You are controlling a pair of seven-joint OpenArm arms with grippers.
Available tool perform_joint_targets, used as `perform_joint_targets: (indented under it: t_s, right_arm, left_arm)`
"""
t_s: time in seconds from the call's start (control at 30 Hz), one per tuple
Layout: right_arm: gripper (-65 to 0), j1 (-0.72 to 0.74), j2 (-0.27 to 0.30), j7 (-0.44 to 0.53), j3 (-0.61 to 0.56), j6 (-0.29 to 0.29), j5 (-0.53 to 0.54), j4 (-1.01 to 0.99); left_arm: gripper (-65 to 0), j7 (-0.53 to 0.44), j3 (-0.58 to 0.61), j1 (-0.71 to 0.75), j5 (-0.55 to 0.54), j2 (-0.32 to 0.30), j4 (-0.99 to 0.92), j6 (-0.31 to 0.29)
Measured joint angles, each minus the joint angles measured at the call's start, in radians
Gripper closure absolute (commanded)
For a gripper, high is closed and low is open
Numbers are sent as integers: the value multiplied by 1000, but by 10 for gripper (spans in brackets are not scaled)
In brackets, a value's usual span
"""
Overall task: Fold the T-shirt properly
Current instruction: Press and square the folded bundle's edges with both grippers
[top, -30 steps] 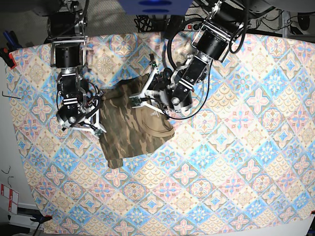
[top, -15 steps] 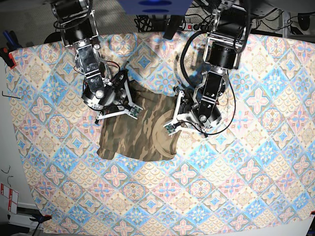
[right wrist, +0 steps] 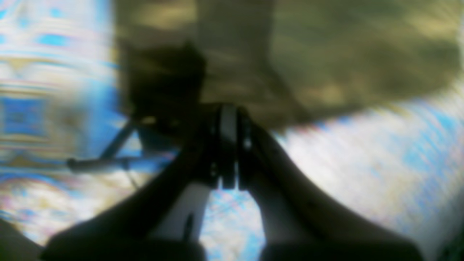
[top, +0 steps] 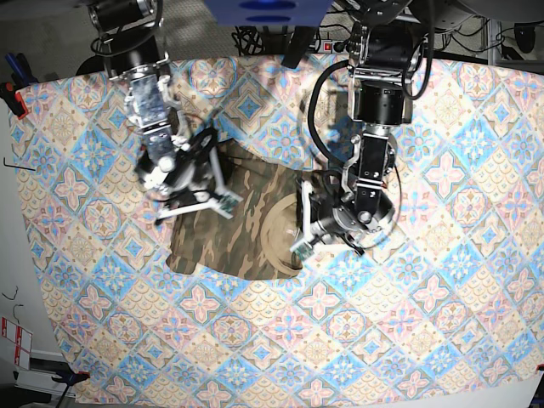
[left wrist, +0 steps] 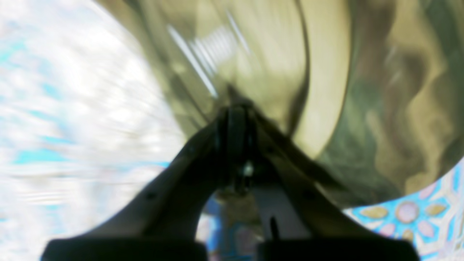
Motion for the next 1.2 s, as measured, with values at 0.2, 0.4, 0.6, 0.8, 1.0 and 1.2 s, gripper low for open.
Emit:
perform_joint_targets:
  t_s: [0.2, 0.4, 0.6, 0.8, 1.0, 1.2]
  right_arm:
    - [-7, 17, -7, 0, 132, 0, 10, 54]
    - [-7, 112, 0, -6, 177, 1, 1, -4]
    - [-7, 216, -6, -3, 169, 2, 7, -142]
    - [-8, 341, -5, 60, 169, 1, 2, -305]
    - [-8, 449, -4, 171, 169, -2, 0, -572]
    - [-8, 510, -14, 333, 169, -2, -1, -827]
  left_arm:
    - [0, 174, 8, 65, -1, 33, 252, 2]
    - [0, 224, 167, 274, -8, -21, 331, -2]
    - [0, 229, 138, 378, -2, -27, 330, 0]
    - [0, 223, 144, 385, -6, -26, 330, 0]
    - [0, 226, 144, 369, -5, -26, 332, 0]
    - [0, 226, 145, 368, -2, -26, 320, 0]
